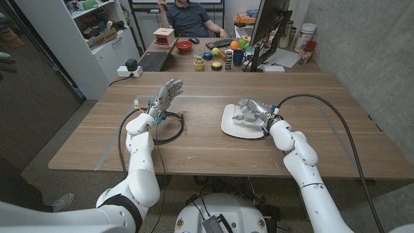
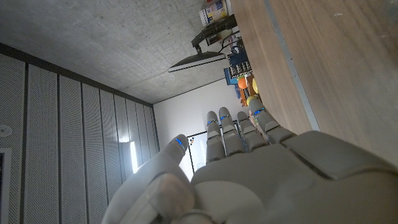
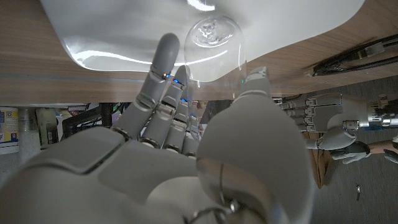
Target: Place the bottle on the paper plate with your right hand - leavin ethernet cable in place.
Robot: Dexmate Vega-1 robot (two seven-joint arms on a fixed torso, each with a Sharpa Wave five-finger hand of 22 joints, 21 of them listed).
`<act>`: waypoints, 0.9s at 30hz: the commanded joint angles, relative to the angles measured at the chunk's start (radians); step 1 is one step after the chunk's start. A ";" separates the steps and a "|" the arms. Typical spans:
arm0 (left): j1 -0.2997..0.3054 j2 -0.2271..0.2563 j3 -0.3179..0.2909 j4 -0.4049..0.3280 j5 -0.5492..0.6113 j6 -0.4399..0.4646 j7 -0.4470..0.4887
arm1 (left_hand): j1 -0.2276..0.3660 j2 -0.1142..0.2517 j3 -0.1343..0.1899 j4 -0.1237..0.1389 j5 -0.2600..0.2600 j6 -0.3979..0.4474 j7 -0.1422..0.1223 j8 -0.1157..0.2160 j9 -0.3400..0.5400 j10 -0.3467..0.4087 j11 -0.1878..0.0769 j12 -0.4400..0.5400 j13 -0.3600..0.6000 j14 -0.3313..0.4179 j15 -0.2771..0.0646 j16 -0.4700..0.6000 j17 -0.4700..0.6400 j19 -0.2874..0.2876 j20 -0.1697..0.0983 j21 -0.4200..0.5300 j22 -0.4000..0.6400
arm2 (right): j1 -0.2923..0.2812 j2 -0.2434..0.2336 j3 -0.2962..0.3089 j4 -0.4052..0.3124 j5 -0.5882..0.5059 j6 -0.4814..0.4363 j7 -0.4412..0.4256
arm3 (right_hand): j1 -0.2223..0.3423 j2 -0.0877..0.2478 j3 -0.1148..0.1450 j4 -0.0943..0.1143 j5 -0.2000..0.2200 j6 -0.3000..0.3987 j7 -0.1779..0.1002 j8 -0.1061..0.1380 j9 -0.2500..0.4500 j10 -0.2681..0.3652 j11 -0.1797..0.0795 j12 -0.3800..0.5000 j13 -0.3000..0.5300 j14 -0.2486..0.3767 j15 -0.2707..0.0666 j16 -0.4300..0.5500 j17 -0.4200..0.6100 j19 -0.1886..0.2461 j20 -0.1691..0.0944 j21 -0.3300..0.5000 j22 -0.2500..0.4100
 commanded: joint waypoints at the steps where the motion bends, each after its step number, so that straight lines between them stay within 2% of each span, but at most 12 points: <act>1: -0.022 0.012 -0.001 0.041 0.012 -0.013 0.005 | -0.004 0.001 -0.002 0.001 0.008 0.002 0.002 0.006 0.002 -0.001 0.000 0.006 0.003 -0.001 -0.044 0.001 0.002 0.009 -0.013 -0.003 0.002 | 0.004 -0.015 -0.008 -0.028 -0.019 0.002 0.011 | -0.066 -0.021 -0.026 0.024 0.003 0.002 0.012 0.004 0.000 -0.002 0.009 -0.001 -0.001 -0.002 -0.071 0.010 -0.001 0.025 -0.098 -0.006 -0.001; 8: -0.033 0.017 -0.002 0.065 0.025 -0.020 0.014 | -0.004 0.002 -0.002 0.002 0.008 0.001 0.003 0.006 0.002 -0.003 0.002 0.005 0.003 -0.001 -0.045 0.001 0.002 0.010 -0.013 -0.004 0.003 | 0.002 -0.023 -0.007 -0.054 -0.031 0.006 0.021 | -0.105 -0.033 -0.050 0.046 0.006 -0.013 0.024 0.006 0.005 -0.001 0.023 0.003 0.003 -0.002 -0.067 0.014 -0.005 0.045 -0.099 -0.008 0.002; 10: -0.034 0.017 -0.003 0.068 0.025 -0.022 0.014 | -0.004 0.002 -0.002 0.002 0.008 0.000 0.003 0.006 0.002 -0.002 0.001 0.005 0.003 -0.001 -0.045 0.001 0.002 0.010 -0.014 -0.004 0.003 | 0.000 -0.018 -0.003 -0.053 -0.025 0.009 0.013 | -0.136 -0.049 -0.072 0.062 0.007 -0.023 0.029 0.007 0.008 -0.015 0.026 0.001 0.006 -0.013 -0.061 0.012 -0.008 0.048 -0.098 -0.012 0.004; 14: -0.037 0.017 -0.003 0.073 0.029 -0.024 0.015 | -0.004 0.002 -0.002 0.002 0.008 0.000 0.003 0.006 0.003 -0.002 0.001 0.005 0.003 -0.002 -0.045 0.000 0.002 0.010 -0.014 -0.004 0.003 | 0.000 -0.017 0.003 -0.057 -0.023 0.013 0.004 | -0.168 -0.069 -0.097 0.078 0.012 -0.034 0.037 0.007 0.011 -0.036 0.032 -0.004 0.009 -0.028 -0.048 0.009 -0.011 0.048 -0.098 -0.018 0.006; 21: -0.037 0.014 -0.003 0.070 0.032 -0.024 0.015 | -0.004 0.002 -0.002 0.002 0.009 -0.001 0.004 0.005 0.003 -0.003 0.002 0.005 0.003 -0.002 -0.045 0.000 0.002 0.010 -0.013 -0.005 0.003 | 0.005 -0.015 0.015 -0.061 -0.007 0.017 0.017 | -0.199 -0.085 -0.123 0.094 0.021 -0.052 0.048 0.006 0.014 -0.063 0.050 -0.011 0.012 -0.044 -0.035 0.007 -0.014 0.050 -0.098 -0.026 0.009; 27: -0.037 0.010 -0.001 0.063 0.034 -0.024 0.015 | -0.004 0.003 -0.003 0.002 0.009 -0.001 0.003 0.005 0.003 -0.002 0.001 0.005 0.003 -0.002 -0.045 0.000 0.002 0.011 -0.012 -0.006 0.003 | 0.008 -0.011 0.021 -0.063 -0.006 0.017 0.011 | -0.216 -0.093 -0.138 0.103 0.027 -0.063 0.055 0.005 0.015 -0.076 0.054 -0.015 0.013 -0.055 -0.030 0.006 -0.016 0.051 -0.099 -0.031 0.010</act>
